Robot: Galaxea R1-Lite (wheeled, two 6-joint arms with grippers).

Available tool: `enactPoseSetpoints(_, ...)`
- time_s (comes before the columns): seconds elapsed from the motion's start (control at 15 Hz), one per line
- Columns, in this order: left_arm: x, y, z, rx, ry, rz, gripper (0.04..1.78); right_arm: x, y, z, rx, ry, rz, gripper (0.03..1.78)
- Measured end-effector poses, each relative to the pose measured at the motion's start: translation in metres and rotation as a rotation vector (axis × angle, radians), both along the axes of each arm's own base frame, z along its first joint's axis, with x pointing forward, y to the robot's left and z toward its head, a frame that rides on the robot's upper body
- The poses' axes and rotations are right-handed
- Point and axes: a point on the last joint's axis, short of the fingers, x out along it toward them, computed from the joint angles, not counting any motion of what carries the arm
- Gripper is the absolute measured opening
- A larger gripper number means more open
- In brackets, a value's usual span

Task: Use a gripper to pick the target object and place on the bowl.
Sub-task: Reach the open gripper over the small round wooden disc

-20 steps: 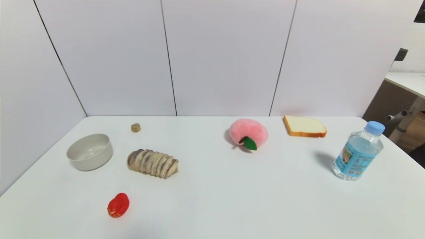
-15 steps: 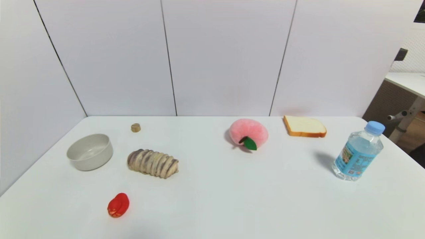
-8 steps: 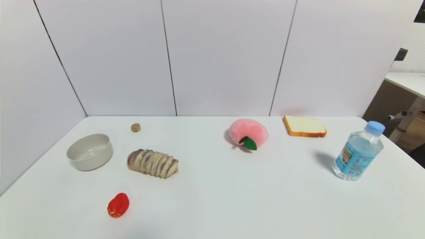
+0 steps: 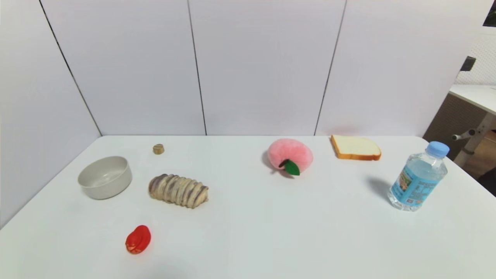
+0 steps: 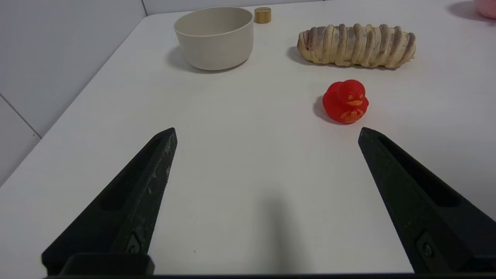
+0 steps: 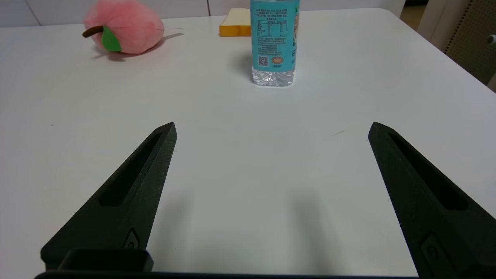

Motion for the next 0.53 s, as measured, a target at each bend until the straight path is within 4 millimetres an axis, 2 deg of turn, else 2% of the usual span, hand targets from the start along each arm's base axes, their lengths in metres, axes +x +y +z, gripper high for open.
enactPoseSetpoints(0.13, 0.002, 0.000, 0.019, -0.003, 0.001, -0.001, 1.69, 0.000, 0.000, 0.000, 0.000, 0.000, 0.000, 1.71)
enactPoseSetpoints(0.27, 0.007, 0.000, 0.057, -0.003, -0.007, -0.005, 1.69, 0.000, 0.000, 0.000, 0.000, 0.000, 0.000, 1.71)
enactPoseSetpoints(0.4, 0.021, 0.000, 0.105, -0.004, -0.016, -0.026, 1.69, 0.000, 0.000, 0.000, 0.000, 0.000, 0.000, 1.71)
enactPoseSetpoints(0.53, 0.044, -0.001, 0.159, -0.007, -0.033, -0.060, 1.69, 0.000, 0.000, 0.000, 0.000, 0.000, 0.000, 1.71)
